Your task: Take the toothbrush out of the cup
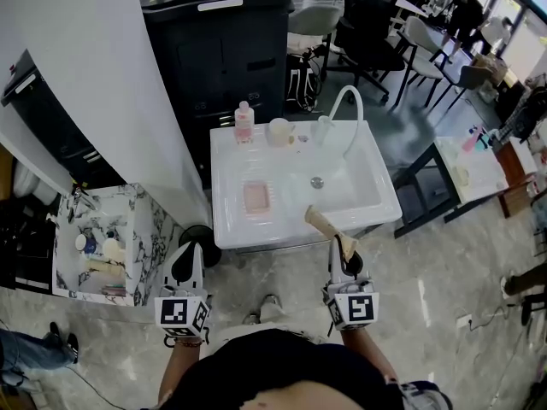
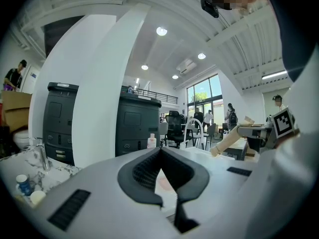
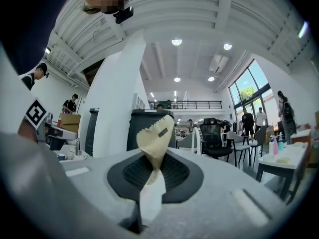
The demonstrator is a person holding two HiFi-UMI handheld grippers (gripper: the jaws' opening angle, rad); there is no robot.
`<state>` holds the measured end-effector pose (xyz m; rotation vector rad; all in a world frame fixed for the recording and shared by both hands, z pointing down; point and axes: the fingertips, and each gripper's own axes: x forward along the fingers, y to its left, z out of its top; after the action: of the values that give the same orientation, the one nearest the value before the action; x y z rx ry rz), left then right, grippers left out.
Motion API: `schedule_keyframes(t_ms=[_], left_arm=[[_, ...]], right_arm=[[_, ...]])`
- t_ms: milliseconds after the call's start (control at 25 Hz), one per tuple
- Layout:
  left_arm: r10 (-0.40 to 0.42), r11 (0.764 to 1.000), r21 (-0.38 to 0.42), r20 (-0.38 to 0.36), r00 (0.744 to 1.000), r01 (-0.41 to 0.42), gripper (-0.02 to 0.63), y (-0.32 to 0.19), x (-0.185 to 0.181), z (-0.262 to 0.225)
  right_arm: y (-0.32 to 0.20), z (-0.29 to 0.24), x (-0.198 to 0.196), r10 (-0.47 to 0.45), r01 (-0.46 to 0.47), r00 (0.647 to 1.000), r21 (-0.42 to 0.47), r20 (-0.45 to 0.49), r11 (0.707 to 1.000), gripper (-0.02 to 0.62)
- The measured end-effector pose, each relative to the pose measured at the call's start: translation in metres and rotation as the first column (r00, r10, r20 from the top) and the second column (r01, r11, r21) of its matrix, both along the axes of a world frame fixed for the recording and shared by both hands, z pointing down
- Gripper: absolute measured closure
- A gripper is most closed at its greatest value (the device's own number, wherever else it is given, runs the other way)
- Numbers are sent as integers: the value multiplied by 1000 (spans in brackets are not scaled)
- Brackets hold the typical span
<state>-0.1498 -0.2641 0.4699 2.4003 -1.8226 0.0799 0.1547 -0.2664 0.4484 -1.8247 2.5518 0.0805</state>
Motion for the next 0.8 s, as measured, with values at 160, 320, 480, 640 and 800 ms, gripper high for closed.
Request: schedule_keyframes(t_ms=[160, 320, 480, 640, 800], left_arm=[[-2, 1000, 0, -6, 1000, 2, 603, -2, 2, 1], [-5, 1000, 2, -4, 1000, 5, 603, -3, 2, 1], [-6, 1000, 3, -4, 1000, 6, 603, -4, 4, 2], [0, 1000, -5, -2, 1000, 0, 603, -5, 6, 3], [-6, 1000, -4, -4, 1000, 6, 603, -5, 4, 3]], right_arm=[[-2, 6, -1, 4, -4, 1000, -12, 12, 1000, 558], [-2, 12, 0, 7, -7, 1000, -23, 28, 1000, 560], [-5, 9, -2, -6, 6, 1000, -22, 25, 1000, 559], [-6, 6, -7, -21, 21, 1000, -26, 15, 999, 560], [-9, 4, -10, -26, 27, 1000, -32, 11, 999, 560]])
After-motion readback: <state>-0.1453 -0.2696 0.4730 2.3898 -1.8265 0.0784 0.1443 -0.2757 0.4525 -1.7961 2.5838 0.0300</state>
